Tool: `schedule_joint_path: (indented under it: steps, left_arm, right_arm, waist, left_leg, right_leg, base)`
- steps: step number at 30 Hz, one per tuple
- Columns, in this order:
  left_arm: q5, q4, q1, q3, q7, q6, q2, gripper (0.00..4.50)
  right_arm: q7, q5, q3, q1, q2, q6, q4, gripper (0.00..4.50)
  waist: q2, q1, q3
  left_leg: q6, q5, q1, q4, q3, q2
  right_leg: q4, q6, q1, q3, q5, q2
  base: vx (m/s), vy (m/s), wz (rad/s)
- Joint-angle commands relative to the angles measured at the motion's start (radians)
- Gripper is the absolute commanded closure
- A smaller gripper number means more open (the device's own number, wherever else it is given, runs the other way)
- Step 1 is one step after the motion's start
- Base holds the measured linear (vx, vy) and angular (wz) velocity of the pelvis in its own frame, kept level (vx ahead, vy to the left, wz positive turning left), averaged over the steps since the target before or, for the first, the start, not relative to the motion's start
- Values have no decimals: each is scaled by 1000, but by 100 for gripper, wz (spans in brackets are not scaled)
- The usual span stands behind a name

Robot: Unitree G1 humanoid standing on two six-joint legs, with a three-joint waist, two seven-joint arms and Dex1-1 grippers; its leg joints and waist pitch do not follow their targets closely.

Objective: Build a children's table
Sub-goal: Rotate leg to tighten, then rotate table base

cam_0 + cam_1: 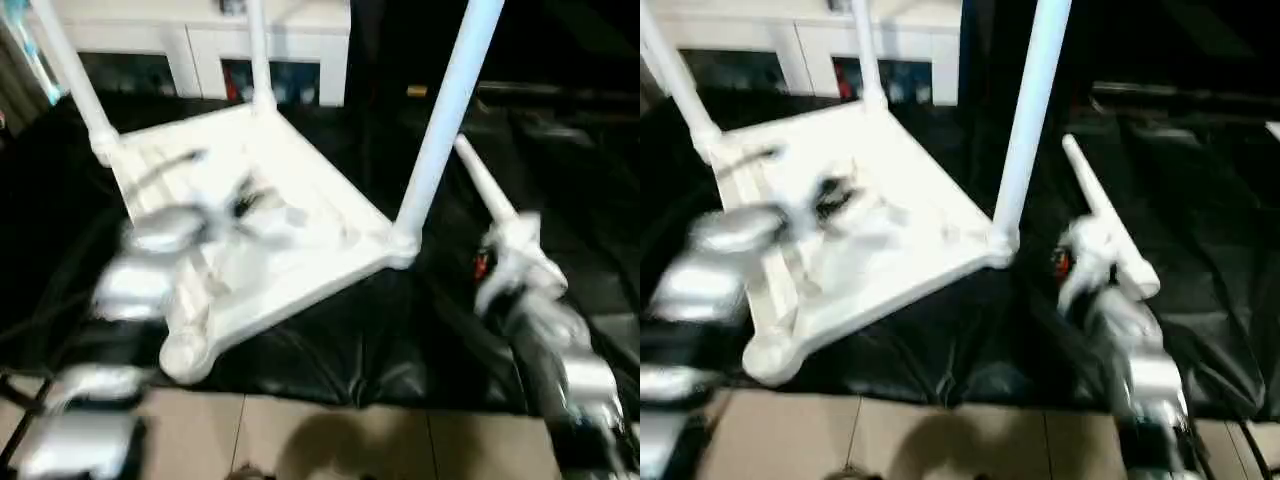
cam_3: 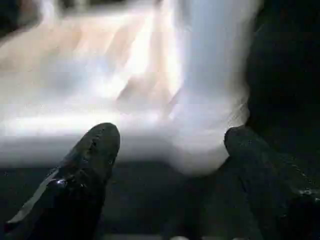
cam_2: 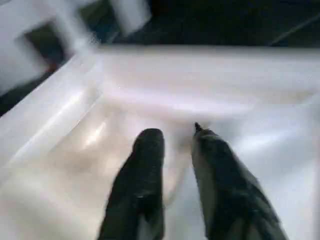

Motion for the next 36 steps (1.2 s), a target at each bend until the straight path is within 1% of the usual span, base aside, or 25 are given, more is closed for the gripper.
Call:
schedule_joint_path:
  steps: [1,2,4,5,6,7,8,9,11,12,14,15,16,18,19,21,22,23,26,27,30,31,33,34,36]
  left_arm:
    - [43,-33,22,19,41,71,31,363]
    - [50,-40,39,20,47,94,46,387]
    - [56,-41,51,15,49,104,56,387]
    - [88,-24,74,-8,59,112,85,408]
    - [88,-24,74,-8,59,112,85,408]
    - [117,-11,94,-30,69,123,107,421]
    - [123,-9,101,-39,66,134,114,429]
    - [123,-9,101,-40,65,135,114,429]
    - [137,-10,120,-74,45,140,134,449]
    - [135,-13,133,-93,16,139,142,450]
    - [130,-17,146,-112,-18,139,151,450]
    - [129,-20,150,-116,-27,139,153,450]
    - [127,-38,171,-179,-131,147,182,450]
    - [127,-42,175,-194,-157,149,191,450]
    - [129,-49,181,-212,-183,151,204,450]
    - [128,-76,195,-254,-259,160,240,450]
    - [121,-104,206,-281,-320,169,269,450]
    - [114,-122,212,-296,-356,173,289,450]
    - [102,-155,224,-324,-424,172,324,450]
    - [96,-166,227,-329,-443,172,332,450]
    - [11,-269,246,-353,-577,183,358,450]
    - [-29,-302,252,-356,-616,192,352,450]
    - [-56,-326,254,-359,-641,202,344,450]
    - [-80,-366,247,-378,-660,225,318,450]
    - [-95,-391,239,-396,-656,249,277,450]
  right_arm:
    - [-17,-49,61,-3,18,37,-10,102]
    - [-38,-52,71,-6,35,63,-12,107]
    - [-57,-54,74,-13,48,82,-10,107]
    - [-88,-59,82,-36,72,118,4,145]
    - [-88,-59,82,-36,72,118,4,145]
    - [-110,-72,90,-69,86,133,35,148]
    - [-115,-75,91,-84,92,132,51,156]
    - [-116,-75,91,-85,93,131,52,156]
    - [-133,-82,93,-118,104,127,91,192]
    - [-145,-89,91,-137,111,118,118,196]
    - [-156,-96,89,-155,120,111,145,216]
    - [-159,-97,89,-158,122,110,150,226]
    - [-187,-105,76,-213,130,106,230,233]
    - [-192,-107,74,-226,130,104,250,247]
    - [-195,-112,76,-237,128,101,269,255]
    - [-199,-119,78,-264,127,87,318,271]
    - [-198,-122,79,-286,129,74,358,278]
    - [-196,-127,82,-302,129,63,387,278]
    - [-195,-135,84,-331,132,45,438,307]
    - [-196,-137,83,-340,133,39,454,319]
    - [-202,-145,77,-409,142,-1,558,335]
    - [-207,-148,76,-435,147,-15,596,350]
    - [-210,-151,76,-455,150,-28,626,364]
    - [-212,-160,76,-492,160,-58,686,369]
    - [-212,-167,80,-519,173,-75,725,393]
  waist:
    - [-2,5,-67]
    - [-2,2,-66]
    - [0,2,-64]
    - [7,3,-64]
    - [7,2,-63]
    - [13,3,-65]
    - [11,0,-65]
    - [11,5,-66]
    - [12,8,-66]
    - [6,12,-69]
    - [8,15,-70]
    - [6,16,-70]
    - [4,15,-70]
    - [6,11,-66]
    - [11,12,-66]
    - [10,11,-66]
    - [9,8,-66]
    - [3,7,-66]
    - [6,1,-66]
    - [2,-1,-66]
    - [7,-8,-64]
    - [11,-7,-62]
    - [8,-9,-62]
    - [2,-8,-64]
    - [3,-8,-65]
  left_leg:
    - [81,-142,11,-63,-43,74]
    - [72,-150,11,-64,-44,72]
    - [63,-163,17,-66,-46,74]
    - [55,-172,20,-67,-48,78]
    - [46,-183,23,-70,-49,81]
    - [36,-192,22,-72,-53,81]
    - [34,-195,20,-73,-52,80]
    - [26,-199,25,-70,-50,80]
    - [22,-191,23,-70,-49,80]
    - [24,-171,21,-70,-49,81]
    - [24,-152,21,-69,-49,82]
    - [23,-150,19,-70,-48,82]
    - [21,-149,18,-71,-51,82]
    - [14,-164,20,-72,-48,80]
    - [6,-175,20,-72,-49,80]
    - [0,-187,21,-75,-52,82]
    - [1,-187,21,-74,-49,80]
    - [0,-183,21,-74,-51,81]
    - [3,-166,20,-71,-47,79]
    - [4,-162,19,-72,-47,79]
    - [-5,-181,21,-71,-48,80]
    - [-6,-190,22,-72,-46,79]
    - [-12,-195,21,-72,-46,77]
    - [-12,-189,22,-72,-45,79]
    - [-9,-167,21,-68,-42,78]
  right_leg:
    - [-74,-101,56,71,-298,-113]
    - [-79,-97,56,70,-327,-114]
    - [-85,-87,50,71,-367,-114]
    - [-86,-83,47,72,-373,-114]
    - [-84,-83,43,73,-360,-111]
    - [-79,-84,45,74,-343,-112]
    - [-80,-85,46,74,-336,-111]
    - [-80,-88,44,77,-330,-116]
    - [-77,-101,46,80,-308,-118]
    - [-71,-106,48,81,-280,-119]
    - [-65,-119,47,82,-246,-120]
    - [-63,-126,50,82,-236,-121]
    - [-60,-130,52,83,-241,-125]
    - [-67,-128,50,84,-274,-124]
    - [-68,-124,51,84,-285,-124]
    - [-67,-124,53,85,-291,-126]
    - [-67,-124,52,85,-290,-124]
    - [-63,-130,54,86,-289,-128]
    - [-62,-143,53,87,-269,-125]
    - [-59,-145,55,87,-262,-124]
    - [-59,-165,54,88,-282,-128]
    - [-62,-164,52,88,-295,-126]
    - [-60,-162,55,88,-302,-124]
    - [-58,-163,56,88,-294,-125]
    - [-53,-181,56,90,-267,-124]
  base:
    - [0,0,0]
    - [0,0,0]
    - [0,0,0]
    - [0,0,0]
    - [0,0,0]
    - [0,0,0]
    - [0,0,0]
    - [0,0,0]
    - [0,0,0]
    - [0,0,0]
    - [0,0,0]
    - [0,0,0]
    - [0,0,0]
    - [0,0,0]
    - [0,0,0]
    - [0,0,0]
    - [0,0,0]
    - [0,0,0]
    - [0,0,0]
    - [0,0,0]
    - [0,0,0]
    - [0,0,0]
    - [0,0,0]
    - [0,0,0]
    - [0,0,0]
